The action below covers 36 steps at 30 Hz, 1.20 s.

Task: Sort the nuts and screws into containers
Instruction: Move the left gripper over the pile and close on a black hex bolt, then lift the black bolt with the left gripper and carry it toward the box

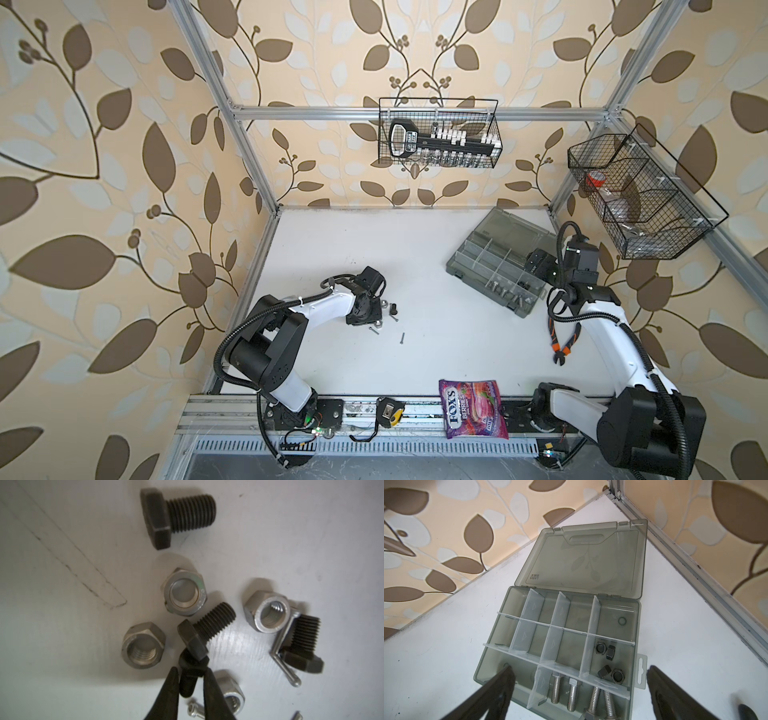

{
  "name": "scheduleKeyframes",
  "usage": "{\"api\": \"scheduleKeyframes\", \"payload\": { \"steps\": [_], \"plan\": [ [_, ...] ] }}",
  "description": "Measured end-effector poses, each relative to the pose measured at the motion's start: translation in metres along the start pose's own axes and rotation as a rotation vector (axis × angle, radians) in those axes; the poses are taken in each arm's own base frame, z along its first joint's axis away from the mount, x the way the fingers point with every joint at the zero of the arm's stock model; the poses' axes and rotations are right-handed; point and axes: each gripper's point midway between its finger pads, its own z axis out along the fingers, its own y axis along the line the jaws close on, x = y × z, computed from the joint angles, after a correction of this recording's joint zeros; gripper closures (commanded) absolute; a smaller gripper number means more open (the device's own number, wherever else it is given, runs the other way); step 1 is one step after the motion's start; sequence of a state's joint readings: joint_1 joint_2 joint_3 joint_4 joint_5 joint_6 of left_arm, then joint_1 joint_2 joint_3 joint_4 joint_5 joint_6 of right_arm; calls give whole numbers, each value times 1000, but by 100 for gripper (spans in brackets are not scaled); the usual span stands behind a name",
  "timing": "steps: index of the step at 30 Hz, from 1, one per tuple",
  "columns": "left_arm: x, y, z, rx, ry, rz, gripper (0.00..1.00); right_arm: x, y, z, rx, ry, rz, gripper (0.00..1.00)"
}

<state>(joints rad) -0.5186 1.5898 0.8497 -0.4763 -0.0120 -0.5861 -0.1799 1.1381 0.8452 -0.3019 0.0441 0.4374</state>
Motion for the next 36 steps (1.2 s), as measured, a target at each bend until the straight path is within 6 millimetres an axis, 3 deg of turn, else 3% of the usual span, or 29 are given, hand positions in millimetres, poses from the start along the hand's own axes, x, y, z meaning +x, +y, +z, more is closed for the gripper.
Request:
{"api": "scheduleKeyframes", "payload": {
  "steps": [17, 22, 32, 36],
  "plan": [
    [-3, 2, 0, -21, -13, 14, 96, -3, 1, -4, -6, -14, 1, 0],
    [-6, -5, -17, -2, -28, 25, 100, -3, 2, -5, -10, -16, 1, 0],
    [-56, -66, -68, 156, -184, 64, 100, -3, 4, -9, -28, -20, 12, 0],
    [-75, -113, -76, 231, -221, 126, 100, -2, 4, -10, -29, -20, 21, 0]
  ]
}}
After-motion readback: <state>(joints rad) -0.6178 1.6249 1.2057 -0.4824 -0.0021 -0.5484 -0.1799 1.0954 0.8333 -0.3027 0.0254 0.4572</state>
